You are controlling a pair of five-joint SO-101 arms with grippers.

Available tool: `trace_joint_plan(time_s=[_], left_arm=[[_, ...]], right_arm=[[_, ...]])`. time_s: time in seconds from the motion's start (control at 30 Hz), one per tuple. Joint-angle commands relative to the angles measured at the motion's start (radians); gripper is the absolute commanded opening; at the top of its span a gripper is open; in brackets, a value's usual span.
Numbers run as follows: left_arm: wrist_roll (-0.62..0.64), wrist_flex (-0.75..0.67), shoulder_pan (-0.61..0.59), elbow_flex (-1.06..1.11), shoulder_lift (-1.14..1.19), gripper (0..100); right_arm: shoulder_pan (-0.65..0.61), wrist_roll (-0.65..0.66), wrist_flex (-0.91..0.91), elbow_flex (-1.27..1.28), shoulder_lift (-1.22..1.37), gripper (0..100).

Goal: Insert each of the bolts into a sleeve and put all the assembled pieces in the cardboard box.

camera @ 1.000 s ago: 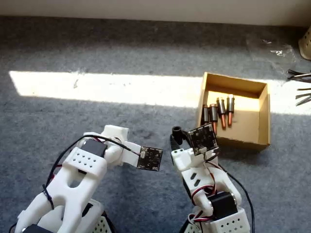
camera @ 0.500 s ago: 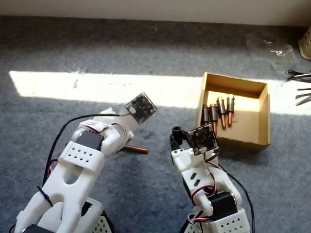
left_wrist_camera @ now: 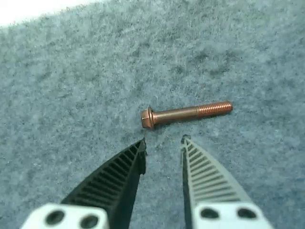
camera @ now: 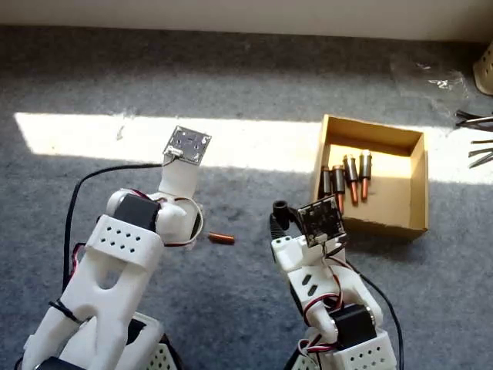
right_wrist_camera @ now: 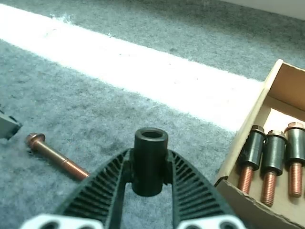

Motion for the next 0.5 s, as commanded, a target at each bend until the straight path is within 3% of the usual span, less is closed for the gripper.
trace_joint_plan(time_s=[0.0, 0.13, 0.27, 0.37, 0.47], left_arm=[[0.018, 0.023, 0.054, -0.045, -0.013, 13], [0.089, 0.02, 0.081, -0.044, -0.013, 13], [0.397, -0.046, 0.073, 0.004, -0.01, 13], [0.575, -0.216, 0.07, 0.107, -0.005, 13], [0.598, -0.408, 0.071, 0.223, -0.012, 13]], right_arm=[[0.01, 0.011, 0.004, -0.008, -0.013, 2.6], [0.01, 0.011, 0.004, -0.008, -0.013, 2.6], [0.01, 0.011, 0.004, -0.008, -0.013, 2.6], [0.01, 0.011, 0.004, -0.008, -0.013, 2.6], [0.01, 0.011, 0.004, -0.008, -0.013, 2.6]])
